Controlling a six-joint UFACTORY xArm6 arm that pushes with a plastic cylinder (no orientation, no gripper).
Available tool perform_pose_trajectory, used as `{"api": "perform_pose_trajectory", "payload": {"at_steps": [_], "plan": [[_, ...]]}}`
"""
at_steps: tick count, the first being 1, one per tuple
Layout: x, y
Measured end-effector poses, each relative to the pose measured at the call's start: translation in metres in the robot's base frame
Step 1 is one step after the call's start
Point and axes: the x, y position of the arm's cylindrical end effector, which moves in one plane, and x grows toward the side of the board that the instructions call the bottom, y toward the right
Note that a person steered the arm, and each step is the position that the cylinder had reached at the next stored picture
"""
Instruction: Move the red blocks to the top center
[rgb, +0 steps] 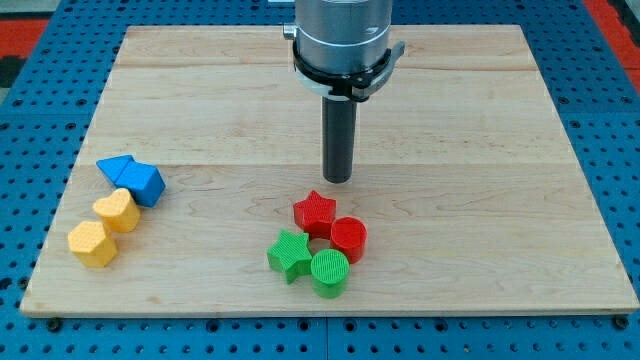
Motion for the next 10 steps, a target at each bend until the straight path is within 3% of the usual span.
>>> {"api": "perform_pose_trajectory", "payload": {"at_steps": [2,3,4,5,6,7,8,10], "plan": [[-0.003,0.004],[-0.038,0.04],[-0.032,0.16],[0.072,0.171],[0.157,0.129],[0.157,0.129],[0.156,0.082],[0.156,0.059]]}}
